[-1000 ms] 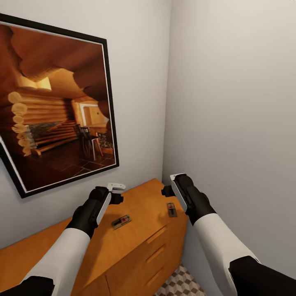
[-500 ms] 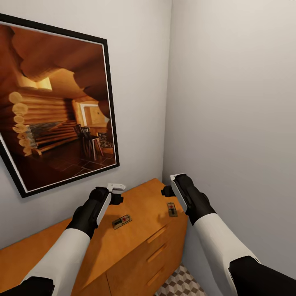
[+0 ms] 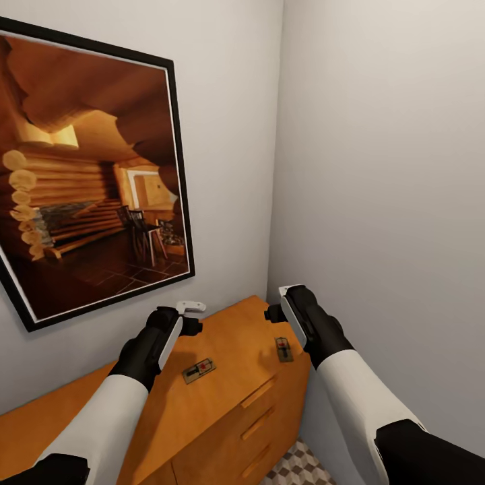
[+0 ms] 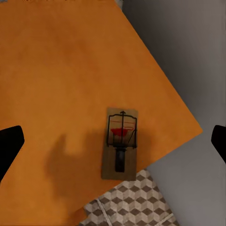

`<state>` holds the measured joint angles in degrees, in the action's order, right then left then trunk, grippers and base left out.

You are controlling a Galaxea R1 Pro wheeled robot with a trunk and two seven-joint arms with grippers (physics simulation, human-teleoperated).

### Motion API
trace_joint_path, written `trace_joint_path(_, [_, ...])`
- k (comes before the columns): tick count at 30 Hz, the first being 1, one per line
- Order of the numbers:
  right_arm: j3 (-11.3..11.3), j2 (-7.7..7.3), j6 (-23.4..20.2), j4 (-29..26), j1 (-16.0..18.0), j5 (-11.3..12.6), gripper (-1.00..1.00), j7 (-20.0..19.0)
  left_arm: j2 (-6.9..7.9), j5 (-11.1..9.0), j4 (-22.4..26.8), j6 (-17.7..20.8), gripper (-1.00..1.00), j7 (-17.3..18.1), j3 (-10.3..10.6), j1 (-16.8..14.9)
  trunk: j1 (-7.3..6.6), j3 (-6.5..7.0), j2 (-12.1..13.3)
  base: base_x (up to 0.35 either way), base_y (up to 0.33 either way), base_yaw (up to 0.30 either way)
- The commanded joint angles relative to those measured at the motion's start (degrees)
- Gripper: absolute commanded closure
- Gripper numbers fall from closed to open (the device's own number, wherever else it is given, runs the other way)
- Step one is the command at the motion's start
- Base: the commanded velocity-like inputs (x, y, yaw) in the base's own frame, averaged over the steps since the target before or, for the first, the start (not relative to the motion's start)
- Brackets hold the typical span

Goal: Take the four mousetraps from the cabinet in the bathroom and place them on the bathroom floor. Make sure all four end up on the same floor surface, and ensure that at least two of them are either under or directly next to the same bathroom sink.

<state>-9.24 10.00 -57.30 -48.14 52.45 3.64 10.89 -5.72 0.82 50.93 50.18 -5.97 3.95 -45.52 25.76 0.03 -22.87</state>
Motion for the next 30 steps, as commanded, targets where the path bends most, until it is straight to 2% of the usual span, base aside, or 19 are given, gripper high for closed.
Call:
trace_joint_path(1, [-0.1,0.0,-0.2,0.0,0.0,0.4,-1.0,0.4,0.01,0.1,0.0,0.3,-1.0,-0.2,0.1,0.0,0.03,-0.03,0.0,0.046,0.004,0.0])
trace_joint_path(22, [-0.1,0.0,-0.2,0.0,0.0,0.4,-1.0,0.4,0.1,0.1,0.0,0.4,-1.0,-0.1,0.1,0.0,0.03,-0.03,0.0,0.007,0.001,0.0])
trace_joint_path(30, [-0.1,0.0,-0.2,0.0,0.0,0.4,-1.0,0.4,0.09,0.1,0.0,0.4,-1.0,-0.1,0.1,0.0,1.79,-1.46,-3.3,0.0,0.0,0.0])
